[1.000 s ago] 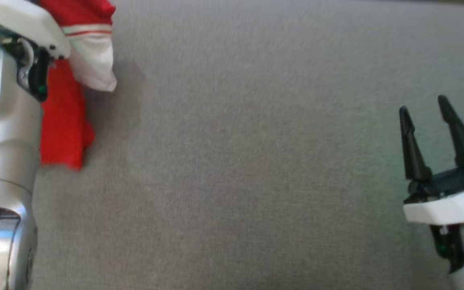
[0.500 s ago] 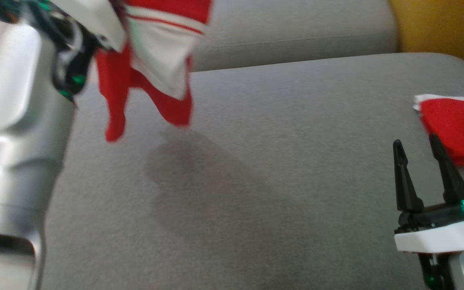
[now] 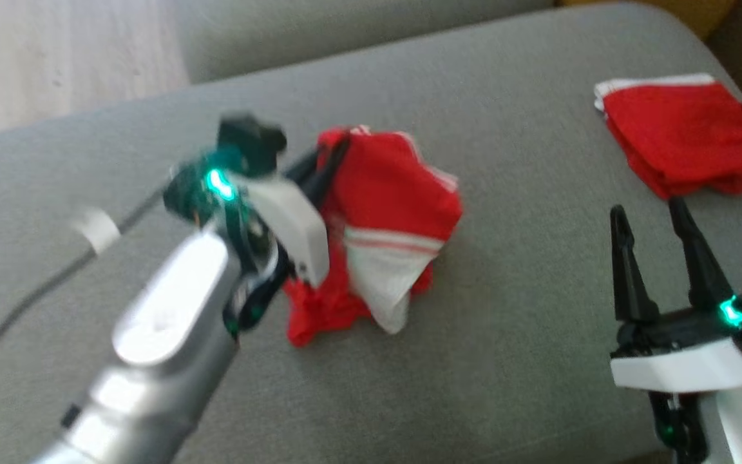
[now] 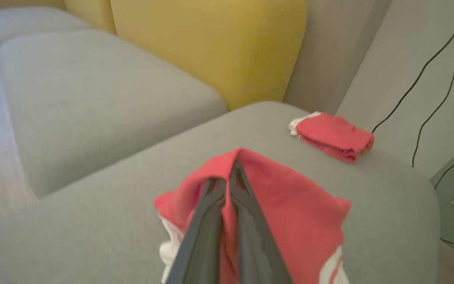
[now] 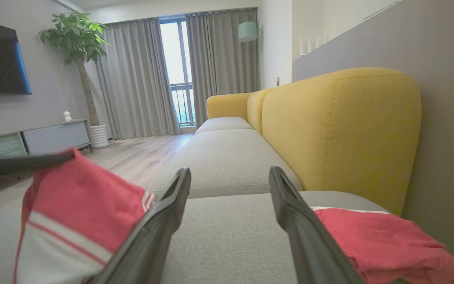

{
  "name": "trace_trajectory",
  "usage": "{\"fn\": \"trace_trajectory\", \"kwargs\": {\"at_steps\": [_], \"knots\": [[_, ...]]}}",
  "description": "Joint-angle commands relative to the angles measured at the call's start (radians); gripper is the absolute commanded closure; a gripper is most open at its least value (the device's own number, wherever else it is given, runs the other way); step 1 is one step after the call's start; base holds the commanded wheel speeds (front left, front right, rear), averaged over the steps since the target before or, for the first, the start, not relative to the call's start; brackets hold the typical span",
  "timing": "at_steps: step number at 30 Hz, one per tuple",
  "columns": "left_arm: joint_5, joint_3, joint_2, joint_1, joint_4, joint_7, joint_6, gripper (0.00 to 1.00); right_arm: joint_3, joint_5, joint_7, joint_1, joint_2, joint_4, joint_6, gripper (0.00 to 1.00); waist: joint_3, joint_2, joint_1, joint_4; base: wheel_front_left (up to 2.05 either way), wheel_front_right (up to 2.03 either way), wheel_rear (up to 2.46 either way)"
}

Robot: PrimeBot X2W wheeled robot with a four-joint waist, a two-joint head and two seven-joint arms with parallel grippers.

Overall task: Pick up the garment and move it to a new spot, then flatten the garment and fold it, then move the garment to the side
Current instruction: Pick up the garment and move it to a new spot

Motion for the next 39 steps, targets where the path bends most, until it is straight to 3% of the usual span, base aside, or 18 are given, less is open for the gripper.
{"fn": "trace_trajectory", "kwargs": {"at_steps": [1, 4, 5, 6, 7, 13, 17, 22, 25, 33, 39], "knots": [[0.019, 0.018, 0.021, -0.001, -0.012, -0.032, 0.012, 1.0, 0.024, 0.004, -0.009, -0.049, -0.002, -0.037, 0.007, 0.0, 0.073, -0.0001, -0.0002, -0.056, 0.0, 0.0, 0.0], [0.043, 0.003, 0.0, 0.092, 0.055, -0.128, 0.05, 1.0, 0.036, -0.001, -0.009, -0.053, 0.013, -0.03, 0.007, 0.0, 0.097, -0.0001, -0.0002, -0.07, 0.0, 0.0, 0.0], [0.045, 0.005, -0.008, 0.11, 0.072, -0.156, 0.062, 0.89, 0.038, -0.003, -0.009, -0.052, 0.016, -0.027, 0.007, 0.0, 0.096, -0.0001, -0.0002, -0.068, 0.0, 0.0, 0.0], [0.051, 0.003, -0.017, 0.125, 0.091, -0.181, 0.071, 0.3, 0.039, -0.004, -0.009, -0.049, 0.018, -0.023, 0.007, 0.0, 0.093, -0.0001, -0.0002, -0.063, 0.0, 0.0, 0.0], [0.064, -0.004, -0.023, 0.135, 0.109, -0.207, 0.081, 0.0, 0.04, -0.005, -0.009, -0.044, 0.02, -0.019, 0.007, 0.0, 0.086, -0.0001, -0.0002, -0.055, 0.0, 0.0, 0.0], [0.094, 0.006, -0.076, 0.206, 0.167, -0.406, 0.148, 0.0, 0.044, -0.002, -0.009, 0.003, 0.024, 0.012, 0.007, 0.0, -0.007, -0.0001, -0.0002, 0.02, 0.0, 0.0, 0.0], [0.128, 0.023, -0.082, 0.274, 0.161, -0.545, 0.217, 0.0, 0.041, 0.008, -0.009, 0.051, 0.024, 0.033, 0.007, 0.0, -0.094, -0.0001, -0.0002, 0.089, 0.0, 0.0, 0.0], [0.162, 0.084, -0.054, 0.389, 0.059, -0.588, 0.287, 0.0, 0.025, 0.019, -0.009, 0.1, 0.037, 0.051, 0.007, 0.0, -0.162, -0.0001, -0.0002, 0.169, 0.0, 0.0, 0.0], [0.209, 0.158, -0.034, 0.475, -0.079, -0.589, 0.317, 0.0, 0.011, 0.019, -0.009, 0.126, 0.05, 0.06, 0.007, 0.0, -0.193, -0.0001, -0.0002, 0.213, 0.0, 0.0, 0.0], [0.352, 0.3, -0.021, 0.724, -0.311, -0.59, 0.335, 0.0, 0.004, -0.006, -0.009, 0.167, 0.066, 0.092, 0.007, 0.0, -0.243, -0.0001, -0.0002, 0.261, 0.0, 0.0, 0.0], [0.419, 0.346, -0.06, 0.871, -0.336, -0.59, 0.313, 0.0, -0.001, -0.035, -0.009, 0.203, 0.072, 0.109, 0.007, 0.0, -0.264, -0.0001, -0.0002, 0.279, 0.0, 0.0, 0.0]]}}
